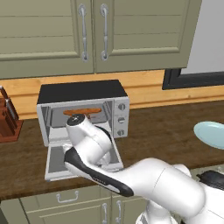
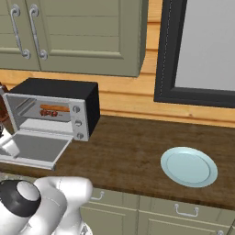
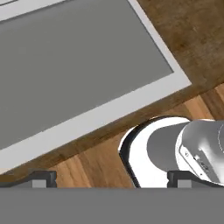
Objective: Pick up the kebab skewer and baguette bread, and place them inside the toaster oven. Close the toaster oven door and start by setting the timer.
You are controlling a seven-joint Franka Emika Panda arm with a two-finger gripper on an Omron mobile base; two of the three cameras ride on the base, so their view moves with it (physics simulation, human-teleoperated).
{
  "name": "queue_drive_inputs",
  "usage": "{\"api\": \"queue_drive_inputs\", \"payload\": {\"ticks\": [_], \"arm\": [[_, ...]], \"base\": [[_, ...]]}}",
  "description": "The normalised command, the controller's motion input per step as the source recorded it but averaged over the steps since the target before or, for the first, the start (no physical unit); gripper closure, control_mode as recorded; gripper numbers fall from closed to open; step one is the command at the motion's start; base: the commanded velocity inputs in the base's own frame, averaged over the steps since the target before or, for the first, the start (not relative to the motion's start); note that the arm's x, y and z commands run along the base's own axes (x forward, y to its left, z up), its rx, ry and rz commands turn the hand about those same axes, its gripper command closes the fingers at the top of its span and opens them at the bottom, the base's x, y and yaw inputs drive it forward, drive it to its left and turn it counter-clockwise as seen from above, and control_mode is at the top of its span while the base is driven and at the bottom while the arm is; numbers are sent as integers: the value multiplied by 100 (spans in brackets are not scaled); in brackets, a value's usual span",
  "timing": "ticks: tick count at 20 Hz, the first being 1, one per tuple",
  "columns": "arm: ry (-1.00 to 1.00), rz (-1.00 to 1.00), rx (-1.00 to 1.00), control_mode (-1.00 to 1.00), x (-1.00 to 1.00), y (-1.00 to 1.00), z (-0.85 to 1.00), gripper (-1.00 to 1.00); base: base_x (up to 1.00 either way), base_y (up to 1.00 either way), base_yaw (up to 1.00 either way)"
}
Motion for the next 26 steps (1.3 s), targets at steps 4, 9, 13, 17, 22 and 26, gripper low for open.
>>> {"api": "queue_drive_inputs", "payload": {"ticks": [4,9,13,17,22,26], "arm": [[15,49,8,-100,-11,-15,-12,-100],[16,37,7,-100,27,-4,-35,-100],[2,23,4,-100,14,24,-38,-100],[0,17,0,-100,0,33,-34,-100],[0,3,0,-100,10,0,-41,-100],[-3,1,0,-100,16,0,-14,-100]], "base": [[0,0,0],[0,0,0],[0,0,0],[0,0,0],[0,0,0],[0,0,0]]}}
